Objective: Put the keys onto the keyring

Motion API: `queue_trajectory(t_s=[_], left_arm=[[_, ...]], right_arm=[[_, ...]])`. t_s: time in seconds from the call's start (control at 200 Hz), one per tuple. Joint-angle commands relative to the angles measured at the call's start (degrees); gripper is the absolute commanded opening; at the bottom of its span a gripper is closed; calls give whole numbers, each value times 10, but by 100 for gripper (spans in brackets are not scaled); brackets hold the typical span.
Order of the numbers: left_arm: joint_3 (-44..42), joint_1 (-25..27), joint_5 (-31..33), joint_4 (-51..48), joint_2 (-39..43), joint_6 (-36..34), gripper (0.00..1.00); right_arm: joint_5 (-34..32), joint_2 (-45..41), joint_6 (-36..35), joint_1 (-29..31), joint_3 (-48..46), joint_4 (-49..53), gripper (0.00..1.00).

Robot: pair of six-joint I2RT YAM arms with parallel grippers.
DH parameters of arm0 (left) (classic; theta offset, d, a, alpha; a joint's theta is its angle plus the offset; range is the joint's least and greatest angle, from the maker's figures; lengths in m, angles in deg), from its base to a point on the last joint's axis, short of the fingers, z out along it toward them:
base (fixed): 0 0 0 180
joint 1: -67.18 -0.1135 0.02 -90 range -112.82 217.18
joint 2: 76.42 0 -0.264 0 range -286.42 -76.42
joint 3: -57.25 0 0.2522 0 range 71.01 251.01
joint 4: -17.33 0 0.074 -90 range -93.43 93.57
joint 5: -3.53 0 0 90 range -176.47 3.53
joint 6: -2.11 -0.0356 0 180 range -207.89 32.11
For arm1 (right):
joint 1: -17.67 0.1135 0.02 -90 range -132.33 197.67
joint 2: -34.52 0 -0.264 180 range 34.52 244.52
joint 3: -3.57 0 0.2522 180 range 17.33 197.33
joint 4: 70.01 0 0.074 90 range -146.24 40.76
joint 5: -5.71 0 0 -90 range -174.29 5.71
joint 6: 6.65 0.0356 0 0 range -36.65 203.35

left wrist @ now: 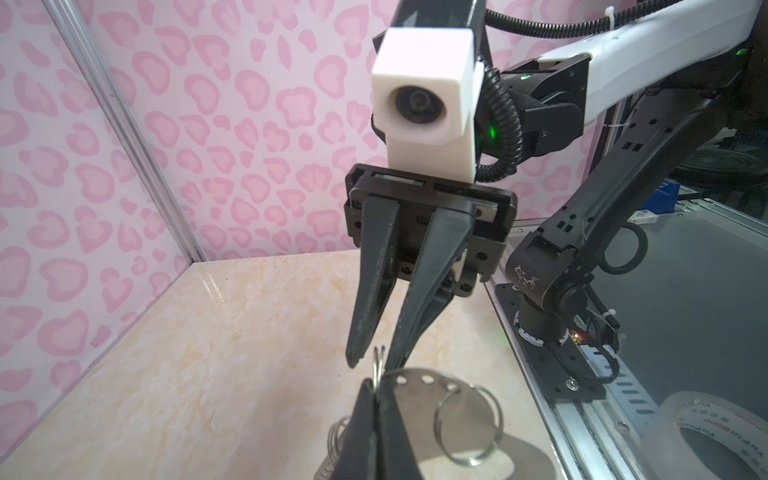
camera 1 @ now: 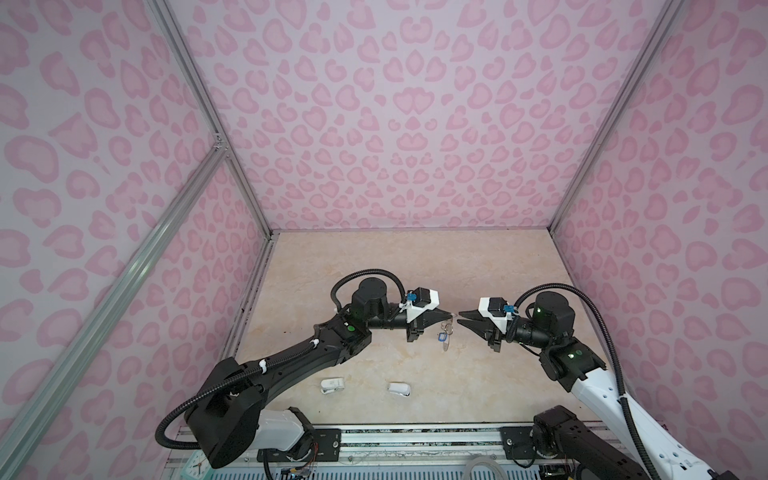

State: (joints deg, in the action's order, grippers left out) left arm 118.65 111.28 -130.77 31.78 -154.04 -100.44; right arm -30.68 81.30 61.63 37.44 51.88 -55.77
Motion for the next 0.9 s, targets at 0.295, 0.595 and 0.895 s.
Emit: queue_trajectory(t_s=[0.295, 0.595, 0.895], left_arm=[[5, -1, -17, -2, 2, -7, 3], [8, -1, -19, -3, -1, -8, 3], [25, -1, 16, -68, 0, -45, 28]], right_arm=[[14, 4, 32, 19, 9, -49, 21], [28, 22, 26, 23, 20, -33, 11], [15, 31, -1, 22, 37, 13, 0]])
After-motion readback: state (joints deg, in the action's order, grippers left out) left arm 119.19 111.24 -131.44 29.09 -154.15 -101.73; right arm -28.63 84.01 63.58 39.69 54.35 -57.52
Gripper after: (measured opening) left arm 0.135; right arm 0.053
